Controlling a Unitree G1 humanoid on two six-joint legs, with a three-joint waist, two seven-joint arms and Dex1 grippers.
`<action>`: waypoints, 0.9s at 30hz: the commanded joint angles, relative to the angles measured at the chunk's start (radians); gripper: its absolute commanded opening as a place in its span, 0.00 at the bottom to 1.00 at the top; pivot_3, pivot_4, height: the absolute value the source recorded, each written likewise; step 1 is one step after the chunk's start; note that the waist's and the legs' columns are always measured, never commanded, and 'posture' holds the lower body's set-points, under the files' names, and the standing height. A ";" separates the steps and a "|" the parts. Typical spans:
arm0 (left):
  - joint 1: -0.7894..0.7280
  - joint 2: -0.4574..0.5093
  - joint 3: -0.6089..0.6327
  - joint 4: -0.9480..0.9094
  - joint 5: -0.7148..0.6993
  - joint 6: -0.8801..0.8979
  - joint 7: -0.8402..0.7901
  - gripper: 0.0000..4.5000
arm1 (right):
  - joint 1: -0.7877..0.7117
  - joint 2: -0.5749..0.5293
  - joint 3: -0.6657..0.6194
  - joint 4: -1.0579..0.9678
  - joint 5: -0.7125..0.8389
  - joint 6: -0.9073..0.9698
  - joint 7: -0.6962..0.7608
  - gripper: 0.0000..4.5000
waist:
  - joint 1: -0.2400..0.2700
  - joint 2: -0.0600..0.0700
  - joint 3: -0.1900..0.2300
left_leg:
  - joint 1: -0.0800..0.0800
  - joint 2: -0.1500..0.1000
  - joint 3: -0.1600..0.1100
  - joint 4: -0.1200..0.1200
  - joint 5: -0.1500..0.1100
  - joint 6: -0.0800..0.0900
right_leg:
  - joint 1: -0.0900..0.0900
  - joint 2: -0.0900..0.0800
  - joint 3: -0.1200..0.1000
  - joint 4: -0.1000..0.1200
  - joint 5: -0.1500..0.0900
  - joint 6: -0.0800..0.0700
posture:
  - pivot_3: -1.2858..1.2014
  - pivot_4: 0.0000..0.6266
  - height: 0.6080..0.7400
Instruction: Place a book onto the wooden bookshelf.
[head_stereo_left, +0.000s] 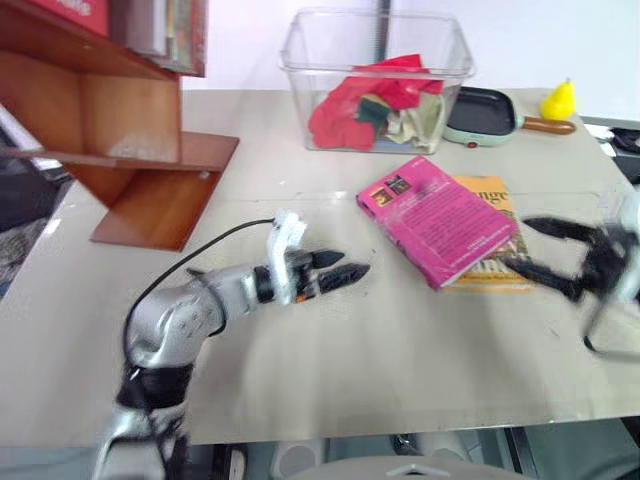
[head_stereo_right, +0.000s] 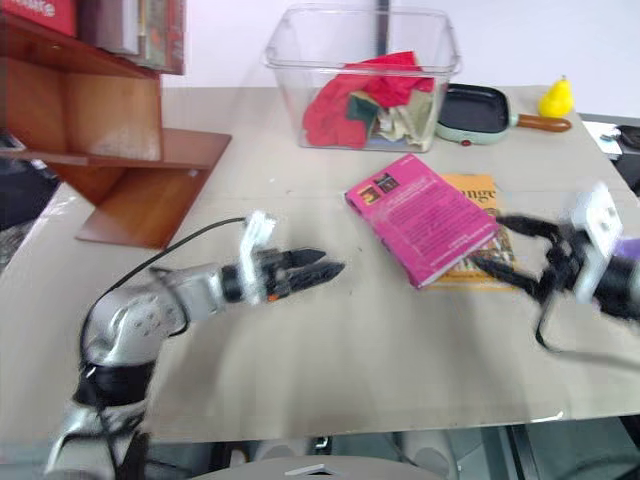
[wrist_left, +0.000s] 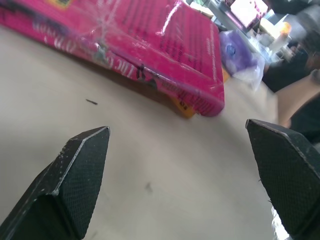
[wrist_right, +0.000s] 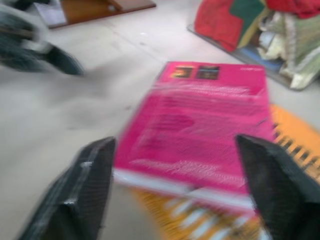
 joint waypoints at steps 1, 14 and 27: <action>-0.091 -0.089 0.043 0.125 -0.060 0.098 0.085 1.00 | 0.129 0.050 -0.139 -0.238 0.142 -0.015 -0.088 0.99 | -0.009 0.000 0.000 | 0.001 0.000 0.000 0.000 0.000 0.000 | 0.001 0.000 0.000 0.000 0.000 0.000 | 0.52 0.24 1.00; -0.384 -0.483 0.334 0.708 -0.093 0.225 0.490 1.00 | 0.560 -0.065 -0.167 -0.303 0.207 -0.379 -0.385 0.99 | -0.026 -0.010 -0.002 | 0.009 -0.002 0.001 0.001 0.000 0.000 | 0.010 0.000 0.005 -0.003 -0.001 -0.003 | 0.52 0.24 1.00; -0.358 -0.606 0.334 0.793 0.064 -0.080 0.407 1.00 | 0.811 -0.128 -0.128 -0.303 0.168 -0.598 -0.504 0.99 | -0.003 -0.013 -0.005 | 0.009 -0.003 0.002 0.001 0.000 0.000 | 0.010 -0.002 0.005 -0.005 -0.002 -0.002 | 0.52 0.24 1.00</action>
